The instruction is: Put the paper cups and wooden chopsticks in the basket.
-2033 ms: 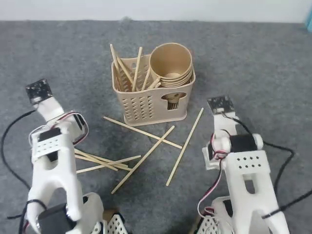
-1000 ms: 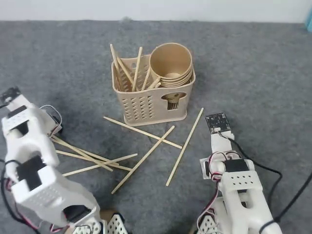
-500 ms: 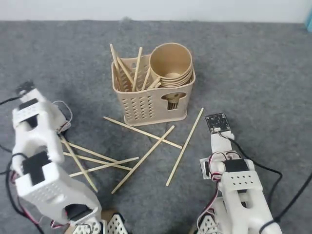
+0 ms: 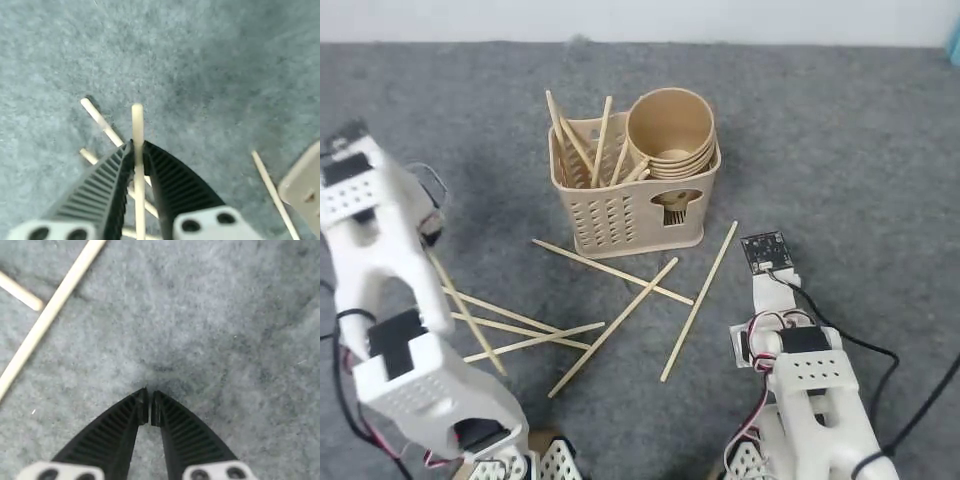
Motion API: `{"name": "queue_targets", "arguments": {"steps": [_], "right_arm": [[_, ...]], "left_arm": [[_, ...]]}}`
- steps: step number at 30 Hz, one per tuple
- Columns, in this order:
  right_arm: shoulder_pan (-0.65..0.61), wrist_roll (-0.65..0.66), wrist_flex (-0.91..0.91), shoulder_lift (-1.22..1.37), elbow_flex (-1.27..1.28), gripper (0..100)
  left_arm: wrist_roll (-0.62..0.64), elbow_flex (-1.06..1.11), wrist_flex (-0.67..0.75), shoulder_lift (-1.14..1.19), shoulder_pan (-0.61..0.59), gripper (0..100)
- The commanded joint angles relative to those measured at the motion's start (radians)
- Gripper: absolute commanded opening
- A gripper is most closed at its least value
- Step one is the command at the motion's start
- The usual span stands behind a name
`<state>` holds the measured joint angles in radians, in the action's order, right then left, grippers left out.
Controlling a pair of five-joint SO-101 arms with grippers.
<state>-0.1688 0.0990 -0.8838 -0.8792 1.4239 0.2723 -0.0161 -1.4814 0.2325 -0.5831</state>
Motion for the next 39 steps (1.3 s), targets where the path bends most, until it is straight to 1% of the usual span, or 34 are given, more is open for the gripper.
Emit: {"name": "queue_targets", "arguments": {"steps": [1,5,9,12,17,22,28,29,34,39], "right_arm": [[-0.005,0.023,-0.007,-0.027,-0.005,3.6],[-0.005,0.023,-0.005,-0.027,-0.005,3.6],[-0.005,0.023,-0.002,-0.027,-0.005,3.6],[-0.005,0.023,-0.001,-0.027,-0.005,3.6],[-0.005,0.025,-0.001,-0.027,-0.005,3.6],[-0.005,0.025,-0.002,-0.027,-0.005,3.6],[-0.005,0.025,-0.002,-0.027,-0.005,3.6],[-0.005,0.026,-0.002,-0.027,-0.005,3.6],[-0.005,0.114,-0.005,-0.027,-0.005,3.6],[-0.005,0.120,-0.005,-0.027,-0.005,3.6]], "left_arm": [[0.015,-0.130,-0.110,-0.011,0.021,1],[0.015,-0.093,-0.130,-0.078,0.051,1],[0.014,0.033,-0.112,-0.249,0.115,1],[0.015,0.114,-0.060,-0.393,0.164,1],[0.014,0.197,0.098,-0.569,0.209,1],[0.012,0.199,0.175,-0.649,0.252,1],[0.012,0.199,0.322,-0.753,0.339,1],[0.014,0.200,0.354,-0.775,0.354,1],[0.014,0.202,0.529,-0.882,0.448,1],[0.012,0.203,0.749,-0.944,0.535,1]]}}
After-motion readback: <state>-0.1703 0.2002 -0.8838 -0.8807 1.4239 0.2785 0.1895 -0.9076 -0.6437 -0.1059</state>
